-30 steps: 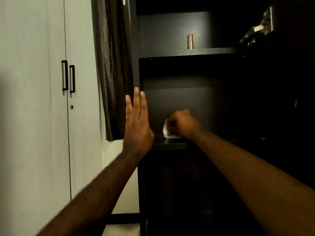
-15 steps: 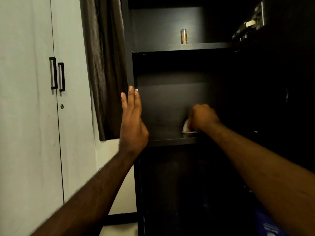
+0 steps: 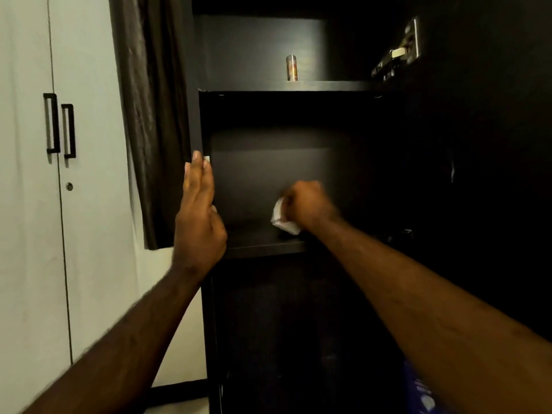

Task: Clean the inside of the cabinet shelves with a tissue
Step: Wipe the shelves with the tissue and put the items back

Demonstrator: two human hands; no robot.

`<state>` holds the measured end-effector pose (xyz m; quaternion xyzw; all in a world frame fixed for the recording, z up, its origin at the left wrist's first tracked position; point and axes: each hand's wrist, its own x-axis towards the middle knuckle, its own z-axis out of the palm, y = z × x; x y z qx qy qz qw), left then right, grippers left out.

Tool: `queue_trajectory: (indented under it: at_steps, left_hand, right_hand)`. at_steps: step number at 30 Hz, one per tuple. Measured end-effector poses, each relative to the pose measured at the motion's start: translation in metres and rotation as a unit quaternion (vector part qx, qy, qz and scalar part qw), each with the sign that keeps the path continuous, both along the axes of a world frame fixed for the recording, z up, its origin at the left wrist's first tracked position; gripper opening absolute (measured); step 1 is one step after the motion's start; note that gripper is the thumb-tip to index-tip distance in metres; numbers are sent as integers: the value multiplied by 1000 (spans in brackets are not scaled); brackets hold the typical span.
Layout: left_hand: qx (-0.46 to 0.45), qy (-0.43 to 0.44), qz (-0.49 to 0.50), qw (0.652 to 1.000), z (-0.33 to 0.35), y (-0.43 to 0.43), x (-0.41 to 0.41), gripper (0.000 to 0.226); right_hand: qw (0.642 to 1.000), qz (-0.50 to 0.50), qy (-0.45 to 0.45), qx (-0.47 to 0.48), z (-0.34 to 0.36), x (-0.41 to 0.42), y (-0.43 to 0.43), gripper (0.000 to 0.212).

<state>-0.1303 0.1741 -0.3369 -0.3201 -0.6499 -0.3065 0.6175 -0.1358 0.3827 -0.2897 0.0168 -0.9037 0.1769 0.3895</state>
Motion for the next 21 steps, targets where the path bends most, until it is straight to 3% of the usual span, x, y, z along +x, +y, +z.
queue_trajectory:
  at_steps: [4, 7, 11, 14, 18, 21]
  left_hand:
    - [7, -3, -8, 1000, 1, 0, 1, 82]
    - [9, -4, -9, 1000, 0, 0, 1, 82]
    - [11, -4, -9, 1000, 1, 2, 2, 82]
    - [10, 3, -12, 1000, 2, 2, 1, 83]
    - [8, 1, -14, 1000, 1, 0, 0, 86]
    - [11, -8, -19, 1000, 0, 1, -1, 84]
  right_hand:
    - [981, -108, 90, -136, -8, 7, 91, 7]
    - [968, -169, 56, -178, -11, 9, 115, 13]
    - [982, -81, -19, -172, 0, 9, 81, 33]
    - [994, -7, -30, -101, 6, 2, 4, 42]
    - [995, 96, 21, -27, 9, -5, -98, 21]
    - [996, 89, 7, -11, 10, -6, -108, 16]
